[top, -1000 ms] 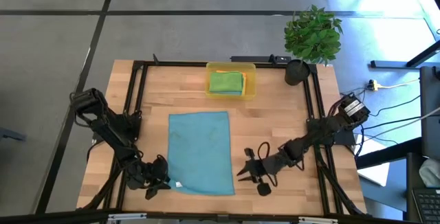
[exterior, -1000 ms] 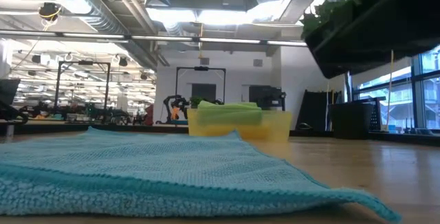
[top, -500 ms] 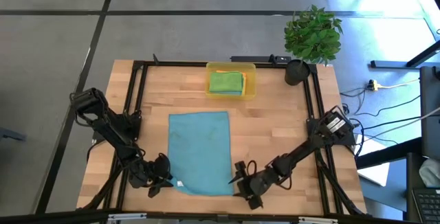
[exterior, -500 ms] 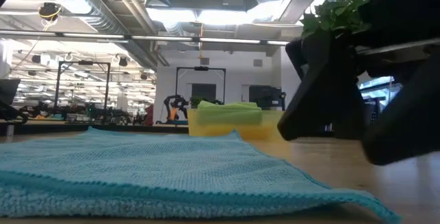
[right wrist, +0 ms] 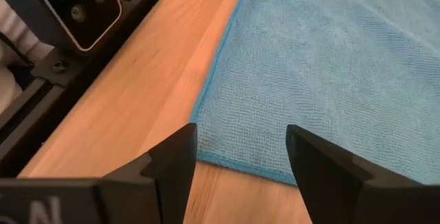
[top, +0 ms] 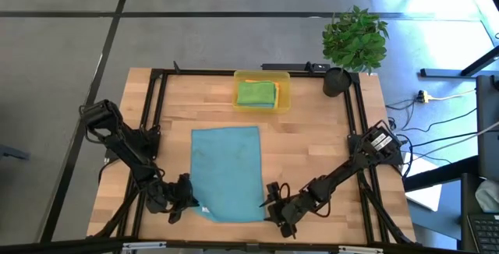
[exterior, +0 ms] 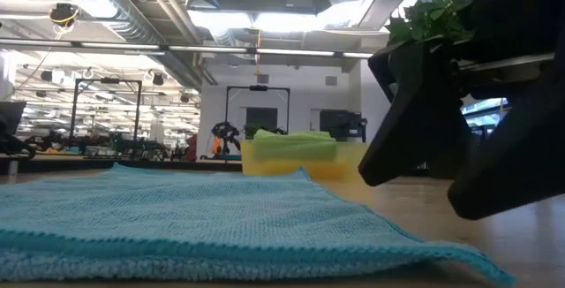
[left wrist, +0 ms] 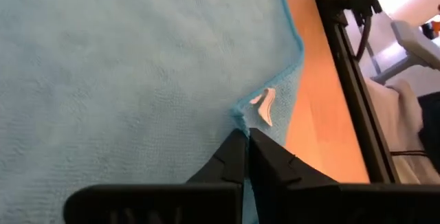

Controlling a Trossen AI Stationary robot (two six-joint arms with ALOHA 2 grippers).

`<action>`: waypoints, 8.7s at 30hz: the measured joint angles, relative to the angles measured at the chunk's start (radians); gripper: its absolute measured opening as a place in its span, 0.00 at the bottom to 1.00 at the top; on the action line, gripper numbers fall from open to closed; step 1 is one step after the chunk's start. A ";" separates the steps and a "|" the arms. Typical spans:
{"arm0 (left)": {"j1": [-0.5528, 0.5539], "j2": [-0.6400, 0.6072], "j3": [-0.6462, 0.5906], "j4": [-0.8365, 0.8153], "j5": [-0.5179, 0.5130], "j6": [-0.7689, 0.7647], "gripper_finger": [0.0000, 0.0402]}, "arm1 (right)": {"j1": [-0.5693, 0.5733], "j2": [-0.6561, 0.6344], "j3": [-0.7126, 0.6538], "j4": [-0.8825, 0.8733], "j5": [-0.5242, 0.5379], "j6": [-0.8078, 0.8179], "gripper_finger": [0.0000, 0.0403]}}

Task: Fold microfiber towels
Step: Fold the blue microfiber cloth

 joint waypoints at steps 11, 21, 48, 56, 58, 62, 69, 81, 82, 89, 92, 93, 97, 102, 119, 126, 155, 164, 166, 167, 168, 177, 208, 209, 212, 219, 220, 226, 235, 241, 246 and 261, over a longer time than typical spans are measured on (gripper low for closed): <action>-0.001 0.000 0.000 0.005 -0.174 0.035 0.00 | 0.013 0.000 0.000 -0.028 0.012 0.025 0.55; -0.001 0.000 0.000 0.005 -0.238 0.036 0.00 | 0.048 0.000 0.000 -0.016 0.040 0.026 0.55; -0.001 0.000 0.000 0.009 -0.219 0.033 0.00 | 0.058 0.112 0.062 -0.032 0.048 -0.009 0.17; -0.012 0.000 0.000 0.048 -0.205 0.090 0.00 | 0.056 0.097 0.090 -0.065 0.062 -0.056 0.04; -0.020 0.000 0.000 0.086 -0.203 0.126 0.00 | 0.052 0.087 0.099 -0.090 0.083 -0.057 0.04; -0.036 0.000 0.000 0.164 -0.203 0.202 0.00 | 0.051 0.049 0.144 -0.154 0.103 -0.027 0.02; -0.077 0.000 0.001 0.217 -0.225 0.251 0.00 | 0.050 0.036 0.231 -0.300 0.126 0.017 0.01; -0.145 -0.088 0.001 0.204 -0.457 0.398 0.00 | 0.030 -0.004 0.250 -0.451 0.220 0.101 0.00; -0.150 -0.110 0.001 0.183 -0.482 0.423 0.00 | 0.029 -0.028 0.236 -0.442 0.254 0.091 0.00; -0.148 -0.284 0.001 -0.128 -0.573 0.363 0.00 | -0.057 -0.167 0.049 -0.224 0.233 0.023 0.00; -0.131 -0.346 0.001 -0.289 -0.591 0.280 0.00 | -0.119 -0.181 -0.023 -0.158 0.220 0.027 0.00; -0.123 -0.362 0.000 -0.342 -0.598 0.252 0.00 | -0.140 -0.182 -0.045 -0.137 0.215 0.025 0.00; -0.088 -0.419 0.000 -0.528 -0.633 0.158 0.00 | -0.220 -0.186 -0.104 -0.009 0.182 -0.004 0.00; -0.028 -0.463 0.000 -0.726 -0.652 0.050 0.00 | -0.300 -0.186 -0.124 0.007 0.182 -0.011 0.00; 0.187 -0.472 0.000 -0.976 -0.647 -0.038 0.00 | -0.379 -0.188 -0.125 0.004 0.294 0.000 0.00; 0.261 -0.472 -0.001 -1.005 -0.639 -0.028 0.00 | -0.388 -0.188 -0.125 -0.040 0.362 0.029 0.00; 0.519 -0.472 -0.147 -0.700 -0.517 0.120 0.23 | -0.629 -0.189 -0.125 -0.087 0.148 0.124 0.01; 0.516 -0.472 -0.122 -0.698 -0.476 0.141 0.25 | -0.634 -0.189 -0.125 -0.086 0.272 0.123 0.26; 0.510 -0.472 -0.109 -0.697 -0.467 0.147 0.25 | -0.634 -0.191 -0.125 -0.087 0.275 0.115 0.33; 0.504 -0.472 -0.103 -0.697 -0.466 0.148 0.25 | -0.634 -0.192 -0.125 -0.086 0.276 0.104 0.36; 0.497 -0.472 -0.099 -0.697 -0.464 0.150 0.25 | -0.634 -0.192 -0.125 -0.086 0.276 0.097 0.38; 0.421 -0.460 -0.092 -0.515 -0.352 0.250 0.25 | -0.600 -0.187 -0.123 -0.066 0.022 0.018 0.41; 0.488 -0.203 0.146 -0.691 0.028 0.294 0.00 | -0.756 -0.127 0.139 -0.514 -0.229 -0.073 0.01; 0.500 -0.203 0.146 -0.681 0.027 0.296 0.00 | -0.766 -0.112 0.139 -0.506 -0.256 -0.080 0.01; 0.539 -0.203 0.146 -0.683 0.047 0.311 0.00 | -0.791 -0.057 0.139 -0.502 -0.276 -0.080 0.01; 0.614 -0.198 0.147 -0.805 0.169 0.262 0.00 | -0.813 -0.023 0.144 -0.539 -0.247 -0.056 0.00; 0.621 -0.198 0.147 -0.823 0.169 0.255 0.00 | -0.811 -0.026 0.144 -0.554 -0.245 -0.051 0.00; 0.666 -0.198 0.147 -0.839 0.171 0.281 0.00 | -0.752 -0.034 0.155 -0.681 -0.230 0.036 0.00; 0.719 -0.198 0.147 -0.819 0.162 0.365 0.04 | -0.559 -0.035 0.155 -0.787 -0.289 0.292 0.01; 0.743 -0.198 0.147 -0.758 0.118 0.458 0.06 | -0.403 -0.028 0.182 -0.752 -0.473 0.411 0.02; 0.739 -0.198 0.212 -0.726 0.081 0.601 0.08 | -0.307 -0.017 0.234 -0.652 -0.576 0.414 0.02; 0.487 -0.193 0.346 -0.704 0.066 0.596 0.05 | -0.399 -0.024 0.359 -0.720 -0.171 0.149 0.02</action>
